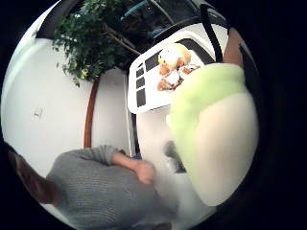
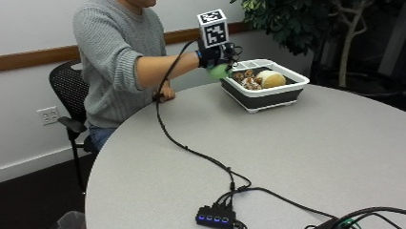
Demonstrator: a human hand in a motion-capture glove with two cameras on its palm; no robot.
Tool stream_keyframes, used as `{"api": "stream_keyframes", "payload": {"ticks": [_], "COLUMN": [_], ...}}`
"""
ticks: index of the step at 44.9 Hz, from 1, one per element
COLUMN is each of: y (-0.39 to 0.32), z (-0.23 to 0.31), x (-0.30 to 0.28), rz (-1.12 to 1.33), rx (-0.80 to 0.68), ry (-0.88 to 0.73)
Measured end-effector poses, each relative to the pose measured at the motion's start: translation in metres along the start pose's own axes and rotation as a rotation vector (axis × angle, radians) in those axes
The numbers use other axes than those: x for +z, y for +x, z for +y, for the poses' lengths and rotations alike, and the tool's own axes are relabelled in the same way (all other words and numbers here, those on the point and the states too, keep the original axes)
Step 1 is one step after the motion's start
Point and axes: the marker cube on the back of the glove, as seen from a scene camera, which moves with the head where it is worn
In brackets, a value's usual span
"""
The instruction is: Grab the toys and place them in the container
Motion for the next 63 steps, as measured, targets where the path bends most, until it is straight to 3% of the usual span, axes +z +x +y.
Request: {"api": "stream_keyframes", "payload": {"ticks": [15, 24, 28, 34, 37, 52, 63], "y": [-0.103, -0.132, -0.124, -0.114, -0.113, -0.117, -0.05], "z": [-0.167, -0.193, -0.191, -0.173, -0.166, -0.144, -0.041], "x": [0.049, 0.079, 0.097, 0.142, 0.151, 0.067, -0.021], "rz": [-0.091, -0.026, -0.013, 0.099, 0.112, 0.043, -0.052], "rx": [-0.066, -0.105, -0.065, 0.009, 0.004, -0.087, -0.1], "ry": [-0.094, -0.127, -0.207, -0.47, -0.5, -0.36, -0.178]}}
